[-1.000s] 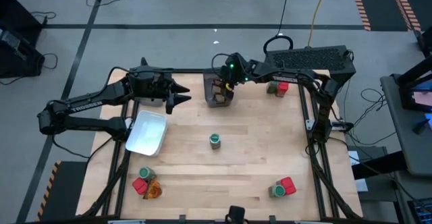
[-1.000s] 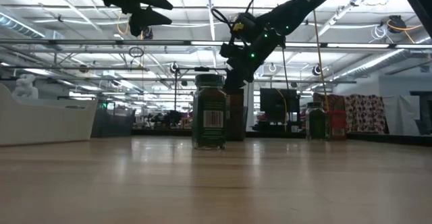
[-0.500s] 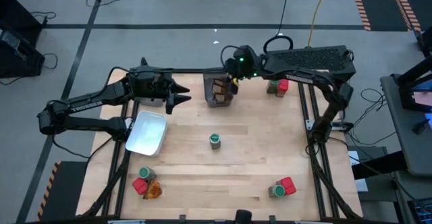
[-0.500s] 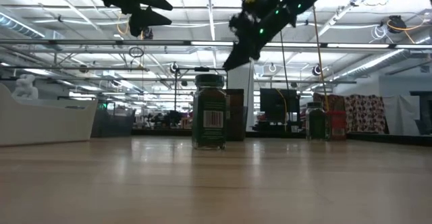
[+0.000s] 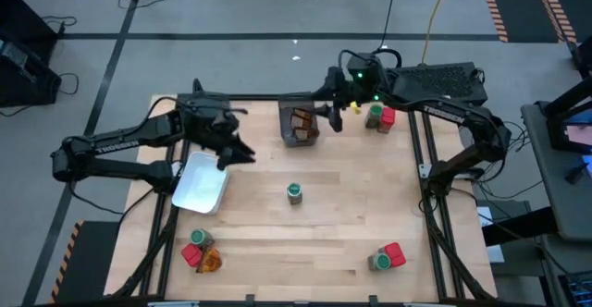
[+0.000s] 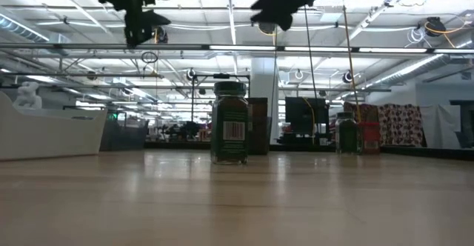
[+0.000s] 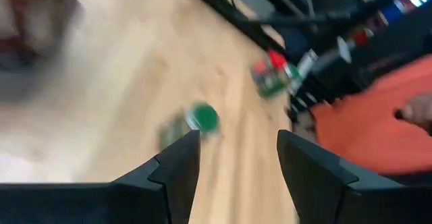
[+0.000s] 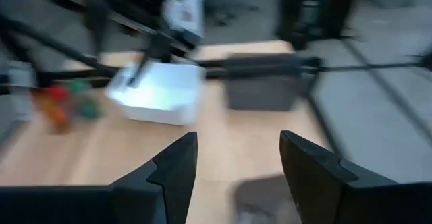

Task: Sort spices by type
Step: Put the brown seasoning bag into the middle black bin

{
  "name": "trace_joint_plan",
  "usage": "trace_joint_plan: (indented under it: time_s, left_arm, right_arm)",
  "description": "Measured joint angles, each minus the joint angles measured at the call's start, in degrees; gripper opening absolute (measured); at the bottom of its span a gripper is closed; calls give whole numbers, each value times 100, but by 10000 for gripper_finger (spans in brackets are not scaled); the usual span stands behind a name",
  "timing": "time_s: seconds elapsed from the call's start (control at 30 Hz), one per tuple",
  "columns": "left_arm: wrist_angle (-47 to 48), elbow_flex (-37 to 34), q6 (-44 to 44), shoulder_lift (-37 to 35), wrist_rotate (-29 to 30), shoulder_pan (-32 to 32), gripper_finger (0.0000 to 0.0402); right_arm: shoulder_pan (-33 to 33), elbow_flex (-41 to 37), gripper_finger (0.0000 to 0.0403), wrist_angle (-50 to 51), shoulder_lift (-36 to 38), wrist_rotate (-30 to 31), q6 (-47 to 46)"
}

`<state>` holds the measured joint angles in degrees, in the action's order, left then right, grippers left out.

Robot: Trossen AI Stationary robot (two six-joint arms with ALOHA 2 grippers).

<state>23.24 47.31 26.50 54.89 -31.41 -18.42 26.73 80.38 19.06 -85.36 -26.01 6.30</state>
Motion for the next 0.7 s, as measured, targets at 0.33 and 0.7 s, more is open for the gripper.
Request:
trace_joint_plan:
  time_s: [0.33, 0.7]
  left_arm:
    - [1065, 0, 1709, -7, -467, 1237, 203]
    - [1386, 0, 5411, -140, -755, 2969, 203]
  right_arm:
    - [-329, -2, 192, 79, -2, -552, 177]
    - [-323, -2, 192, 99, -2, -558, 898]
